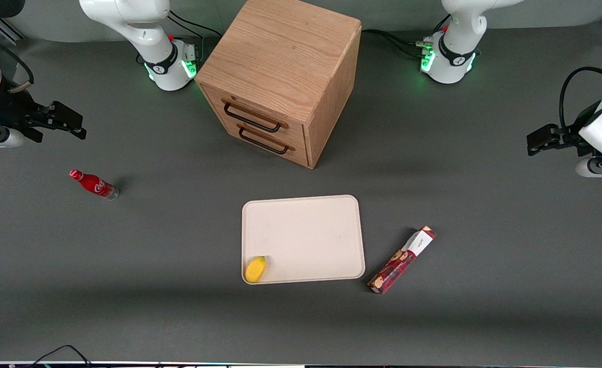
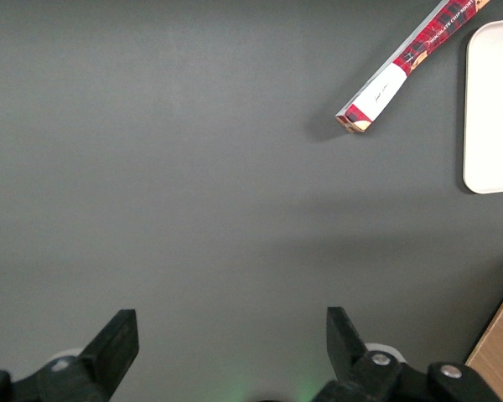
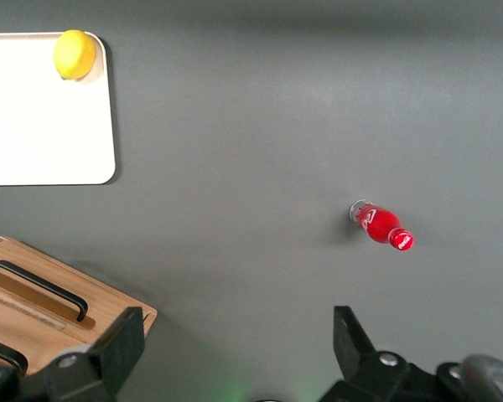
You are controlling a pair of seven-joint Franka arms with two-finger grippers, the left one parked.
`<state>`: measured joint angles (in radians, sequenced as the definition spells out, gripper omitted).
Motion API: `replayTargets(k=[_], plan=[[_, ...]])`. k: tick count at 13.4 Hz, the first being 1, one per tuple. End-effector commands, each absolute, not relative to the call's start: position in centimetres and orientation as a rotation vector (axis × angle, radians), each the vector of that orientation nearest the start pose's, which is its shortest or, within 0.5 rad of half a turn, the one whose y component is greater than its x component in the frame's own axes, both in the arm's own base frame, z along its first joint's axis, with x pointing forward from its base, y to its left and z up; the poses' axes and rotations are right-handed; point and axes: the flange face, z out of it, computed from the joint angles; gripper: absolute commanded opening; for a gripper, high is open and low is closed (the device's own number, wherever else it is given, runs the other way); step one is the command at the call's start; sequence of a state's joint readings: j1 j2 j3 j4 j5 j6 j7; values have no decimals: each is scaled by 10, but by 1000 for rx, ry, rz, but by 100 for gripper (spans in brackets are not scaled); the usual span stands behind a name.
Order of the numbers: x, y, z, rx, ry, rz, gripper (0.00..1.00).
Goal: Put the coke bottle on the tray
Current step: 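Move the right gripper down over the red Coca-Cola bottle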
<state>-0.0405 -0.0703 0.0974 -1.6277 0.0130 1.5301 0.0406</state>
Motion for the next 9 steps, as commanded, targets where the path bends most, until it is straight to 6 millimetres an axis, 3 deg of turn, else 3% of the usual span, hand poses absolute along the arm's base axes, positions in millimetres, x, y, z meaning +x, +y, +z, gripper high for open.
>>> replayTargets(k=[1, 5, 8, 9], plan=[[532, 34, 642, -3107, 40, 28, 100], [537, 19, 641, -3126, 56, 25, 100], [545, -61, 607, -3155, -67, 101, 100], [546, -81, 586, -3154, -87, 124, 100]])
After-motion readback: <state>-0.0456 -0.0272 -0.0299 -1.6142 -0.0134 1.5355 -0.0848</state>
